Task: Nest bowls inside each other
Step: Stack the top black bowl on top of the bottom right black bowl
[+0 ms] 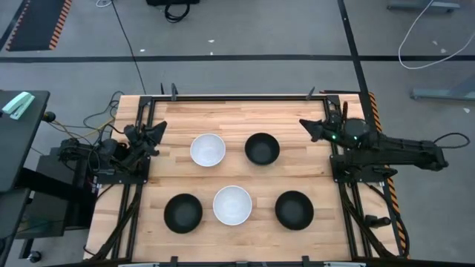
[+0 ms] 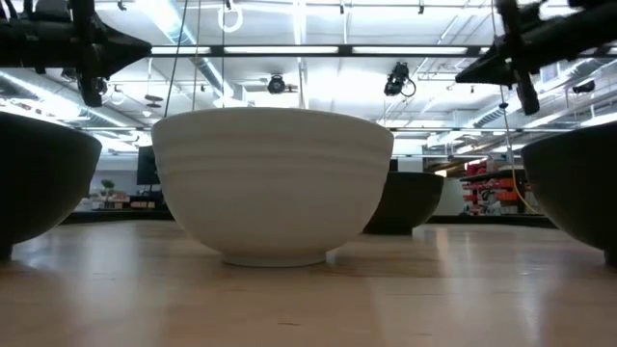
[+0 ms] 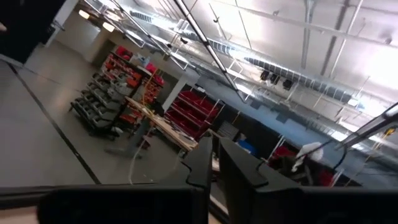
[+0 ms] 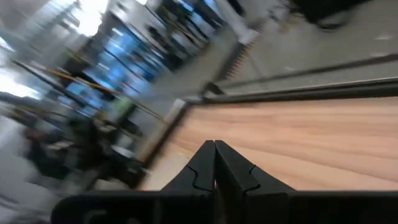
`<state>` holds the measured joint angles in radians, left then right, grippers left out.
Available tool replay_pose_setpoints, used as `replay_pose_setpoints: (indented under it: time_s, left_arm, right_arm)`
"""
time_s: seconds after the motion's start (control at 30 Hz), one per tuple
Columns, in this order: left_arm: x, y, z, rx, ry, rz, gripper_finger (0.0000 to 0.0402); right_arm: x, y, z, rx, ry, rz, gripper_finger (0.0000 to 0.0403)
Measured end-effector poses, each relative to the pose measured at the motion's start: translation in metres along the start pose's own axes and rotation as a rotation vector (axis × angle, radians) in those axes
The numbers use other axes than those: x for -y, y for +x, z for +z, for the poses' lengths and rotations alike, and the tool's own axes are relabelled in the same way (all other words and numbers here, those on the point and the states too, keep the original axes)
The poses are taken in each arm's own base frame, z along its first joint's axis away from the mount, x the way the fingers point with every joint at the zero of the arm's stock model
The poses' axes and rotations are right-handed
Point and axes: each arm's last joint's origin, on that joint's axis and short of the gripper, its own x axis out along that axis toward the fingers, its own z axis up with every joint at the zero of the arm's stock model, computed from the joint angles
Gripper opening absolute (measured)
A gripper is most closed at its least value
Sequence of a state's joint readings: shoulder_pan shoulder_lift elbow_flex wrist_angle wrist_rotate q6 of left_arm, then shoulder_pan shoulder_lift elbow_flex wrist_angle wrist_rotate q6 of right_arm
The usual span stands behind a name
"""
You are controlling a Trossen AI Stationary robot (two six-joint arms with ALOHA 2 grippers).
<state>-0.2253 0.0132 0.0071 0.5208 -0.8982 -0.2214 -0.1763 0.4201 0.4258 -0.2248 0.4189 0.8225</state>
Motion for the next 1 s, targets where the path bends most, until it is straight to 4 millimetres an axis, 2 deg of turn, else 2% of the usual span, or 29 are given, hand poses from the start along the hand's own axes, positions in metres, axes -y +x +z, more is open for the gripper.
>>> replay_pose_setpoints:
  time_s: [0.2, 0.37, 0.5, 0.7, 0.83, 1.0]
  left_arm:
    - [0.002, 0.001, 0.001, -0.056, 0.103, 0.030, 0.0101]
    - [0.009, 0.003, 0.023, -0.174, 0.193, 0.065, 0.0141]
    - [0.014, 0.003, 0.047, -0.255, 0.195, 0.103, 0.0159]
    - [0.024, 0.007, 0.070, -0.377, 0.217, 0.177, 0.0157]
    - [0.031, 0.012, 0.072, -0.473, 0.225, 0.253, 0.0150]
    - [0.040, 0.018, 0.064, -0.638, 0.258, 0.328, 0.0153]
  right_arm:
    - [-0.035, 0.014, 0.030, -0.157, -0.239, -0.180, 0.0030]
    - [-0.055, 0.032, 0.047, -0.261, -0.380, -0.287, 0.0068]
    - [-0.064, 0.052, 0.054, -0.350, -0.425, -0.344, 0.0101]
    - [-0.058, 0.089, 0.049, -0.582, -0.385, -0.422, 0.0135]
    - [-0.045, 0.112, 0.037, -0.740, -0.348, -0.495, 0.0141]
    - [-0.034, 0.135, 0.016, -0.901, -0.308, -0.516, 0.0142]
